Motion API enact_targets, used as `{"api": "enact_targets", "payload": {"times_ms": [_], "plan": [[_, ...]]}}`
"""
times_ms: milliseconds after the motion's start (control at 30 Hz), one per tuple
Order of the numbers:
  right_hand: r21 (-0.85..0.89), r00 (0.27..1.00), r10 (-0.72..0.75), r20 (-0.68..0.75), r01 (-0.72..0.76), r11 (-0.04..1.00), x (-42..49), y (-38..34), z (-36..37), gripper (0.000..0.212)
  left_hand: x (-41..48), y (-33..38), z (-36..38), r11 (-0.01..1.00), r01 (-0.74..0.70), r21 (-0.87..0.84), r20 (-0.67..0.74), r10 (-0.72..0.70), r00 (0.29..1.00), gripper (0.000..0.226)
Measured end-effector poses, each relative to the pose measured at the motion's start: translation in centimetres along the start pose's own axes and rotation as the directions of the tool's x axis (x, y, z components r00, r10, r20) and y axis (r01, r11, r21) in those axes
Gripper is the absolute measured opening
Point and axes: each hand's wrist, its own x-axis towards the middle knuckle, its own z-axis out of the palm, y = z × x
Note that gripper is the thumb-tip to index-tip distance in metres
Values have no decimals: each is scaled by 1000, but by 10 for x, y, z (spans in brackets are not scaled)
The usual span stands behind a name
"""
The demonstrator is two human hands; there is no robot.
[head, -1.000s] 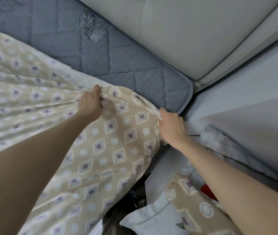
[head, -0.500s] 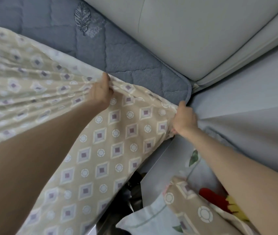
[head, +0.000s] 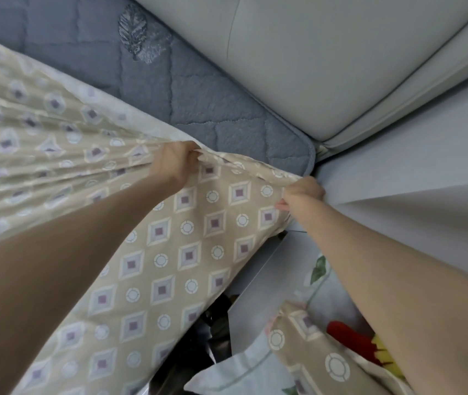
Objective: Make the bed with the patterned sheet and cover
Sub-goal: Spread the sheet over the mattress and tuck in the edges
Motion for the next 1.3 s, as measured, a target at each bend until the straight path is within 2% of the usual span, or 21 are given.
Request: {"api": "enact_targets", "payload": {"times_ms": [67,133,367,500,600,700,767,800,900,1000,1067,1167,1267,1300], "plan": [[-218,993,-49,-108,25,976,-2,1,-4,50,4,7,0,1000,1,-2,-33,-1,999,25],[-355,984,-110,-137,55,933,-3,1,-7,52,8,9,0,1000,-7,-4,-48,7,999,24],[-555,950,-276,-146,152,818,-11,8,-2,33,4,18,4,997,-66,-27,-160,61,985,20],[-563,955,-259,-144,136,815,-19,8,-2,39,11,10,4,998,-59,11,-96,59,994,20],[-563,970,-214,-113,115,818,-30,4,-6,50,16,6,11,997,-80,-5,11,80,997,24],[-637,906,-403,-127,237,733,-43,-5,-7,52,9,7,10,995,-56,-84,113,65,991,53],[-596,863,-499,-84,357,719,-45,-17,-6,47,-1,5,3,980,-26,-197,118,50,992,70],[-521,867,-494,-66,392,758,-44,-25,-5,43,-9,3,0,970,-28,-242,106,55,993,74],[-276,894,-447,-10,427,861,-46,-54,-6,39,-35,-11,-7,973,-76,-216,83,96,992,67],[-347,846,-501,183,532,772,-52,-73,-3,28,-58,-29,-2,984,-91,-152,68,102,992,47],[-369,821,-536,196,568,735,-54,-80,3,14,-68,-42,3,990,-124,-70,51,128,990,42],[-308,802,-594,69,583,752,-49,-80,7,10,-74,-50,9,969,-227,94,127,214,968,51],[-307,772,-612,-173,548,778,-38,-79,-9,23,-73,-43,13,958,-160,238,302,83,950,55],[-301,759,-614,-215,547,781,-35,-78,-14,24,-70,-38,15,952,-145,269,328,51,943,56]]}}
